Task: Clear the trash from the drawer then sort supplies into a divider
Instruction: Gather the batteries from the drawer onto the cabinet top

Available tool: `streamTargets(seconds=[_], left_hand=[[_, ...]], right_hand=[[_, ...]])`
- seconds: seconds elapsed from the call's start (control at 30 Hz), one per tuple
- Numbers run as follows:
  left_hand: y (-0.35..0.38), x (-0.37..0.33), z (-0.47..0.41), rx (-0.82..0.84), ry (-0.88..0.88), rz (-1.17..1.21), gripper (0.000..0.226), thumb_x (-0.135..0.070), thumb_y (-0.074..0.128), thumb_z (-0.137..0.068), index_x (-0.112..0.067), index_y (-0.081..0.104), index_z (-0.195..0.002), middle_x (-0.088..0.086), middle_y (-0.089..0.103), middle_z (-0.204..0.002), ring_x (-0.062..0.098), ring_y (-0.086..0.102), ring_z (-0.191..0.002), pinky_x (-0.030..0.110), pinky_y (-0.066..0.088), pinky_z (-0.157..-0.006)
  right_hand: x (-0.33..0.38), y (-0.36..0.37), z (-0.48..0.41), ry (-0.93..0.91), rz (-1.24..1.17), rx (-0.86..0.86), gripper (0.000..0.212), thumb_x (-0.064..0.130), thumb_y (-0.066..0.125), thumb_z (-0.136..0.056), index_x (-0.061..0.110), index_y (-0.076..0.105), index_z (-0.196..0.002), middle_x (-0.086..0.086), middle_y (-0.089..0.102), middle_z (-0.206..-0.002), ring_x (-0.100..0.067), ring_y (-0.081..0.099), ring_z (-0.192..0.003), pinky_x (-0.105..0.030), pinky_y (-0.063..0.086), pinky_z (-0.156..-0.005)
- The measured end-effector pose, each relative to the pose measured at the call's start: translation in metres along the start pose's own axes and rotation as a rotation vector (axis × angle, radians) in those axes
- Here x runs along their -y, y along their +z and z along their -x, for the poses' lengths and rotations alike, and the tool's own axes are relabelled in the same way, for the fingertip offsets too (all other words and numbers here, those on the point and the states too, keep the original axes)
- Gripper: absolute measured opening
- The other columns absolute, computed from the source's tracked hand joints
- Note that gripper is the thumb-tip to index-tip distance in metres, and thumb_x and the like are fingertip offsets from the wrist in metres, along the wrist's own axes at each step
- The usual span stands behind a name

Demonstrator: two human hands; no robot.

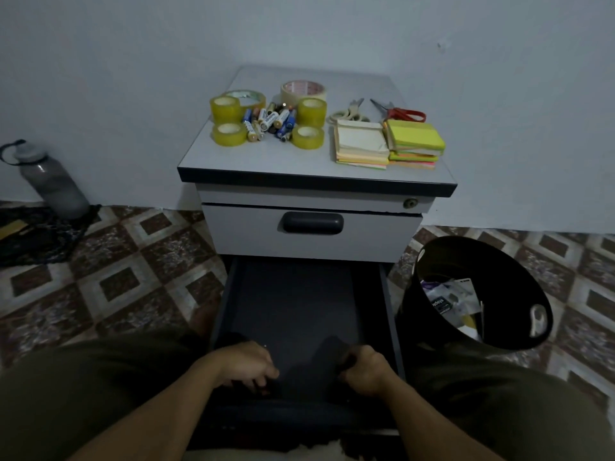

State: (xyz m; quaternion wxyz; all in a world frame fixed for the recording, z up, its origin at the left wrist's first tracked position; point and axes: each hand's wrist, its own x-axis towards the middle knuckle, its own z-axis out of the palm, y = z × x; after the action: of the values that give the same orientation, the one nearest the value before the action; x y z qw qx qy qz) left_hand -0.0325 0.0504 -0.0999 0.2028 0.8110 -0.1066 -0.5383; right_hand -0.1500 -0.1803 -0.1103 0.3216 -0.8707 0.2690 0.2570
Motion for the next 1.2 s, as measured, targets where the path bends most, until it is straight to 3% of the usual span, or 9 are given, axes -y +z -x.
streamTargets(seconds=[0.17, 0.3, 0.43, 0.6, 0.7, 0.87, 0.97, 1.1, 1.2], left_hand=[[-0.005, -0.004, 0.005, -0.104, 0.020, 0.158, 0.022, -0.037, 0.060, -0.090, -0.024, 0.066, -0.107, -0.001, 0.072, -0.102, 0.013, 0.067, -0.087, 0.036, 0.049, -0.085], [-0.007, -0.004, 0.006, -0.044, -0.058, 0.085, 0.030, -0.032, 0.059, -0.091, -0.016, 0.063, -0.116, 0.003, 0.069, -0.099, 0.014, 0.064, -0.079, 0.031, 0.047, -0.067], [0.001, -0.002, 0.004, 0.043, -0.044, 0.131, 0.021, -0.023, 0.061, -0.092, -0.008, 0.064, -0.106, 0.010, 0.070, -0.098, 0.014, 0.062, -0.067, 0.021, 0.049, -0.053], [0.006, 0.000, -0.002, -0.030, 0.009, 0.313, 0.015, -0.024, 0.064, -0.088, -0.013, 0.065, -0.099, 0.005, 0.066, -0.082, 0.016, 0.062, -0.069, 0.028, 0.047, -0.068], [0.008, -0.003, -0.003, -0.067, 0.072, 0.416, 0.017, -0.022, 0.063, -0.088, -0.014, 0.068, -0.103, 0.003, 0.066, -0.083, 0.015, 0.062, -0.072, 0.030, 0.052, -0.069], [0.009, -0.001, -0.006, -0.127, 0.231, 0.111, 0.025, -0.013, 0.077, -0.080, -0.020, 0.069, -0.103, 0.001, 0.069, -0.092, 0.007, 0.063, -0.075, 0.018, 0.048, -0.066], [0.010, 0.001, -0.006, -0.127, 0.246, -0.006, 0.035, -0.016, 0.082, -0.078, -0.017, 0.067, -0.109, -0.002, 0.066, -0.093, 0.006, 0.060, -0.078, 0.012, 0.048, -0.065], [0.014, 0.003, -0.011, -0.173, 0.264, -0.269, 0.042, -0.034, 0.085, -0.071, -0.027, 0.060, -0.105, -0.007, 0.057, -0.097, 0.010, 0.056, -0.085, 0.025, 0.050, -0.072], [0.018, 0.005, -0.017, -0.243, 0.281, -0.379, 0.038, -0.041, 0.083, -0.069, -0.030, 0.056, -0.093, -0.007, 0.055, -0.096, 0.013, 0.056, -0.086, 0.029, 0.049, -0.070]], right_hand=[[0.000, 0.000, -0.002, -0.030, -0.062, -0.045, 0.023, 0.019, 0.063, -0.087, 0.019, 0.073, -0.107, -0.003, 0.071, -0.111, -0.018, 0.066, -0.105, -0.012, 0.046, -0.072], [-0.001, 0.002, 0.000, 0.037, 0.026, 0.035, 0.036, 0.021, 0.058, -0.087, 0.009, 0.069, -0.119, -0.010, 0.067, -0.120, -0.025, 0.063, -0.112, -0.023, 0.050, -0.088], [0.000, 0.004, -0.003, -0.007, 0.029, 0.090, 0.026, 0.017, 0.059, -0.087, 0.013, 0.072, -0.110, -0.008, 0.069, -0.116, -0.022, 0.064, -0.109, -0.025, 0.052, -0.090], [0.006, 0.005, -0.005, -0.068, -0.075, 0.126, 0.030, 0.010, 0.062, -0.091, 0.018, 0.067, -0.119, -0.002, 0.066, -0.117, -0.009, 0.057, -0.099, -0.005, 0.042, -0.063], [0.007, 0.008, -0.006, -0.079, -0.112, 0.137, 0.032, 0.008, 0.065, -0.087, 0.023, 0.068, -0.115, 0.000, 0.066, -0.114, -0.010, 0.061, -0.101, -0.013, 0.049, -0.076], [0.007, 0.010, -0.009, -0.140, -0.017, 0.098, 0.034, 0.013, 0.072, -0.082, 0.027, 0.069, -0.113, 0.000, 0.068, -0.116, -0.013, 0.064, -0.106, -0.017, 0.049, -0.085], [0.007, 0.010, -0.010, -0.194, 0.120, 0.108, 0.045, 0.021, 0.076, -0.083, 0.024, 0.061, -0.125, -0.001, 0.063, -0.126, -0.016, 0.060, -0.114, -0.019, 0.048, -0.091], [0.008, 0.011, -0.013, -0.221, 0.236, 0.127, 0.063, 0.028, 0.081, -0.079, 0.021, 0.048, -0.133, -0.005, 0.054, -0.136, -0.023, 0.055, -0.120, -0.027, 0.046, -0.100], [0.006, 0.012, -0.014, -0.239, 0.257, 0.102, 0.065, 0.035, 0.084, -0.075, 0.017, 0.050, -0.127, -0.004, 0.055, -0.130, -0.023, 0.056, -0.115, -0.027, 0.046, -0.097]])
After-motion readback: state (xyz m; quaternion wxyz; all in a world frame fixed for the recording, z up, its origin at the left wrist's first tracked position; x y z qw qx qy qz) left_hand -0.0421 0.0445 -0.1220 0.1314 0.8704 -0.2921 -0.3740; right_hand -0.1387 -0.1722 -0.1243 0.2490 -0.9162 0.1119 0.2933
